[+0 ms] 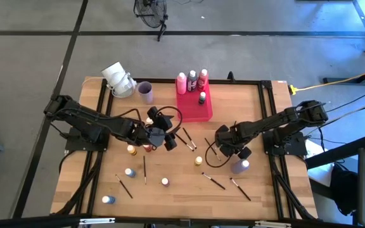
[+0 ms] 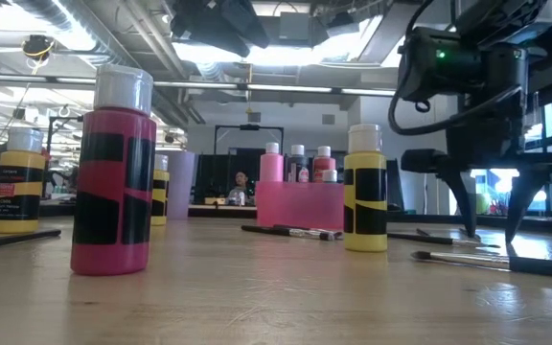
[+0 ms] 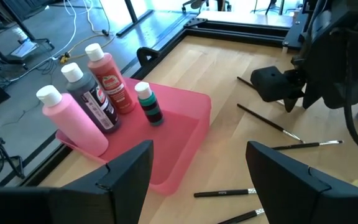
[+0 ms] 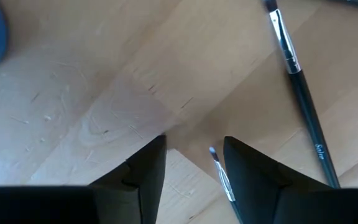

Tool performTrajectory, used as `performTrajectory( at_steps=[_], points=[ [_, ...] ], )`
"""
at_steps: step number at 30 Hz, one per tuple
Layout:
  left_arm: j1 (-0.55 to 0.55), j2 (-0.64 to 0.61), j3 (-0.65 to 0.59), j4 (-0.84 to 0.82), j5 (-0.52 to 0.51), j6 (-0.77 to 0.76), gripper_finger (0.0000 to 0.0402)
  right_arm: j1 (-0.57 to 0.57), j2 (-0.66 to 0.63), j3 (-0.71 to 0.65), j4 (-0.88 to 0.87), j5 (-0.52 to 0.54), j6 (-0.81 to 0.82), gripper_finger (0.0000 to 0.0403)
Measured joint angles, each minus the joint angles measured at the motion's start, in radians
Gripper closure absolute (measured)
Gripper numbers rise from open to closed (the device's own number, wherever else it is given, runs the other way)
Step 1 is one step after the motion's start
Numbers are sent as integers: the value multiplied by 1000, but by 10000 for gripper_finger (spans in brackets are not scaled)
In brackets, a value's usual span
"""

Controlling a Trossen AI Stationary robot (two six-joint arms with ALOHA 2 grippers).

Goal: Pick & Place Paint Supplies
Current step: Put the black paint brush into the purple cup

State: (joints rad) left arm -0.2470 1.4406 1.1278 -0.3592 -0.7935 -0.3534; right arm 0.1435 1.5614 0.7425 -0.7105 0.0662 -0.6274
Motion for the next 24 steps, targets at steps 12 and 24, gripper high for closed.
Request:
performTrajectory(
  at_steps=[12, 24],
  points=[
    [0, 0, 0, 0, 2, -1, 148, -57, 3, -1, -7, -34, 17, 238],
    [0, 0, 0, 0, 2, -4, 148, -66, 4, -2, -10, -48, 18, 238]
  ],
)
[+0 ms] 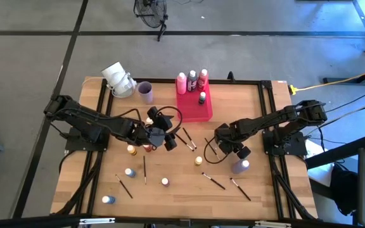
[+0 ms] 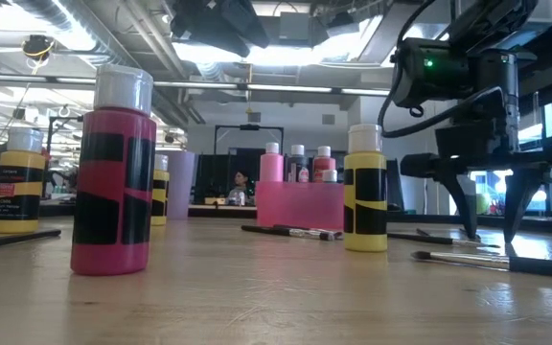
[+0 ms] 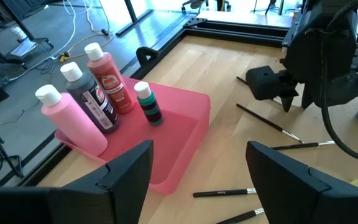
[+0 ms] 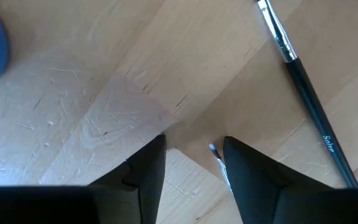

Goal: Pick & Place Paint Supplies
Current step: Put the black paint brush into the purple cup

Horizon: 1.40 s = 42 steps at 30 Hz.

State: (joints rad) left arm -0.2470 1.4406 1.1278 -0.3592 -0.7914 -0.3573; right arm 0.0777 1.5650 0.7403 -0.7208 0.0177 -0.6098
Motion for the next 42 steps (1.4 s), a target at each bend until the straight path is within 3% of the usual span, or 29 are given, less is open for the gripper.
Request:
performTrajectory(
  at_steps=[7, 42],
  points=[
    [0, 0, 0, 0, 0, 0, 148, 0, 0, 0, -2, 0, 0, 245],
    [-14, 0, 0, 0, 0, -15, 148, 16, 0, -2, -23, 20, 0, 392]
  ],
)
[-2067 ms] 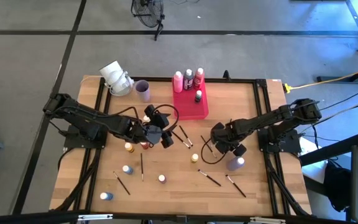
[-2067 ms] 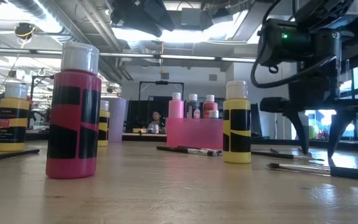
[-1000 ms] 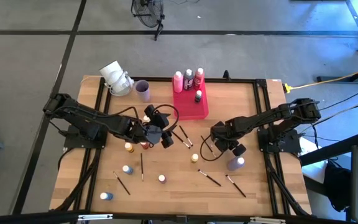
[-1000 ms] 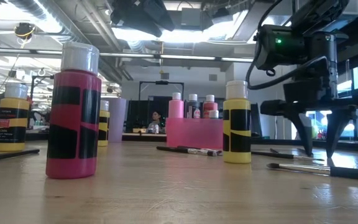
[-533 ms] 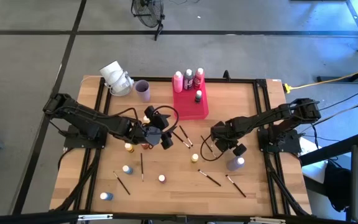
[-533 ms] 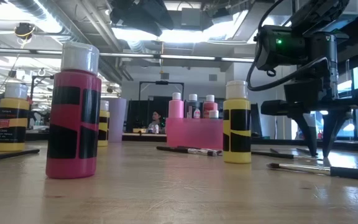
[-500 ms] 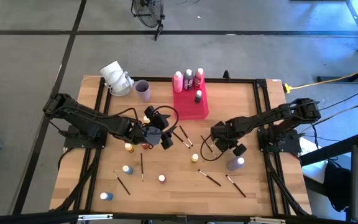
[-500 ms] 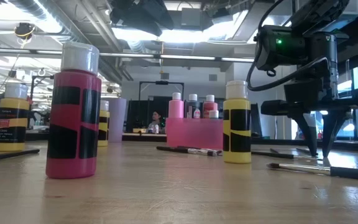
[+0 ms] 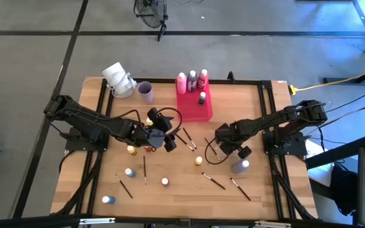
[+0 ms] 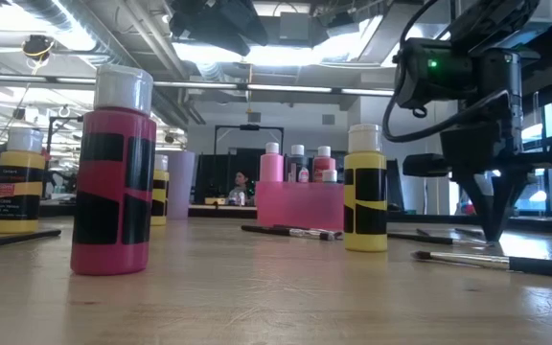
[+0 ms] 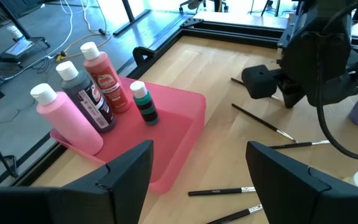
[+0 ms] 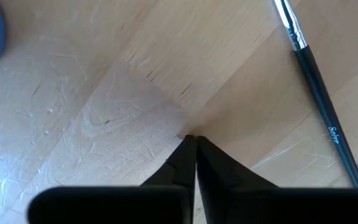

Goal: Pick & Place Paint Supplies
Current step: Put the black paint brush into the purple cup

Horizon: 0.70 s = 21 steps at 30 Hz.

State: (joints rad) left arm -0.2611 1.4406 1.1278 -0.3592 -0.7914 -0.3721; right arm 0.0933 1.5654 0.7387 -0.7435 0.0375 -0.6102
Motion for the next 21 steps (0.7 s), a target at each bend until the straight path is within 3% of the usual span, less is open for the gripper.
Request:
performTrajectory(
  at_steps=[13, 18, 21],
  points=[
    [0, 0, 0, 0, 0, 0, 148, 39, 0, 6, 3, 53, 32, 401],
    [0, 0, 0, -1, 0, 0, 148, 57, 4, 52, -3, 196, 150, 402],
    [0, 0, 0, -3, 0, 0, 148, 58, 4, 69, -39, 221, 181, 402]
  ],
)
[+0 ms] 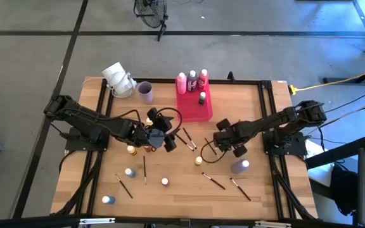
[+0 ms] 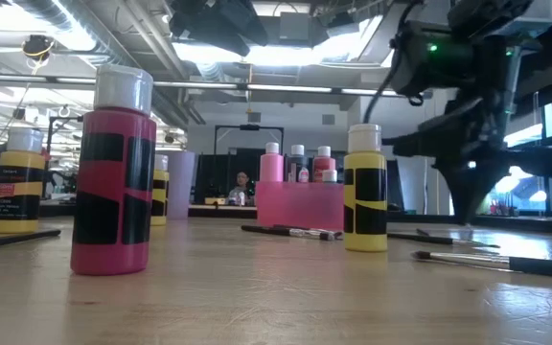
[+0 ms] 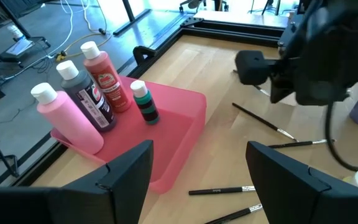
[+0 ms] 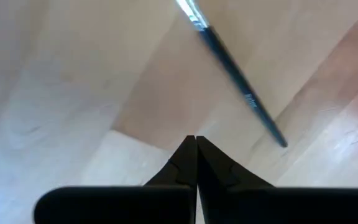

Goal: Pick & Place Paint Supplies
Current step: Put the black paint brush into the purple cup

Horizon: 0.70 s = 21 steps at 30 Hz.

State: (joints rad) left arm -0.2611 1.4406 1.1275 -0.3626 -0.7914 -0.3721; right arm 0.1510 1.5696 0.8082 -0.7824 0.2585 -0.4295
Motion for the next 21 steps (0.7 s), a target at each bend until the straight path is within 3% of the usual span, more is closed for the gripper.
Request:
performTrajectory(
  at_steps=[21],
  points=[
    [0, 53, 0, -7, -4, 26, 148, 3, -3, 125, -104, 59, 83, 403]
  ],
)
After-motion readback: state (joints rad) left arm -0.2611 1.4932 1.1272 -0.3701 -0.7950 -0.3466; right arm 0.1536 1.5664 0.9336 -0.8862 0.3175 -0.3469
